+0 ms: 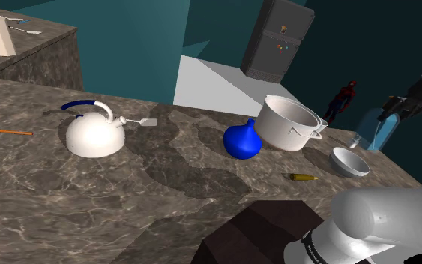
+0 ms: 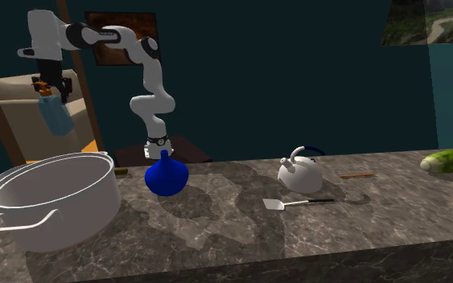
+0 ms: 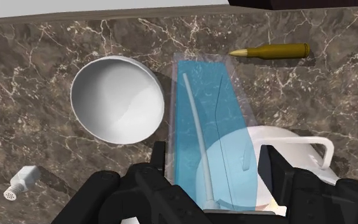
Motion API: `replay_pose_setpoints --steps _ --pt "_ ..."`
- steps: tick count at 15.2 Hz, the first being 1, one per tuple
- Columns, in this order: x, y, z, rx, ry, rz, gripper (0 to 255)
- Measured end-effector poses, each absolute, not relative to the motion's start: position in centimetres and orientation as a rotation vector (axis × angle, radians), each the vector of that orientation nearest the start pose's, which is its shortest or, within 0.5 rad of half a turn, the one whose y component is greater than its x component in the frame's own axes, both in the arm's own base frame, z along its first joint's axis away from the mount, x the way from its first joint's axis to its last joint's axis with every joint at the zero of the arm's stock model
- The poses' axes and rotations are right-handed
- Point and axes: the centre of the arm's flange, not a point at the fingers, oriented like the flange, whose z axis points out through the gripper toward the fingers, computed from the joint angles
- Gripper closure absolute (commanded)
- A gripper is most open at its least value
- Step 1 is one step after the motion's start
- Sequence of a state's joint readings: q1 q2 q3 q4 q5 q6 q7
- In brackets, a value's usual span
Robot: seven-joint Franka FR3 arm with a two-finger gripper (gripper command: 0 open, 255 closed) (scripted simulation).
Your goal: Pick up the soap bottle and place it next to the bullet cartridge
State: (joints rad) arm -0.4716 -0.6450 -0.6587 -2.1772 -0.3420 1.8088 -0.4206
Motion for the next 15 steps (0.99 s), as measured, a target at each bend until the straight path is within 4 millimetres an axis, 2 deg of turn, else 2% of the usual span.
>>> replay_pose_setpoints --steps 15 --pt "9.9 -41.3 50.6 -3.082 0.927 -0.249 255"
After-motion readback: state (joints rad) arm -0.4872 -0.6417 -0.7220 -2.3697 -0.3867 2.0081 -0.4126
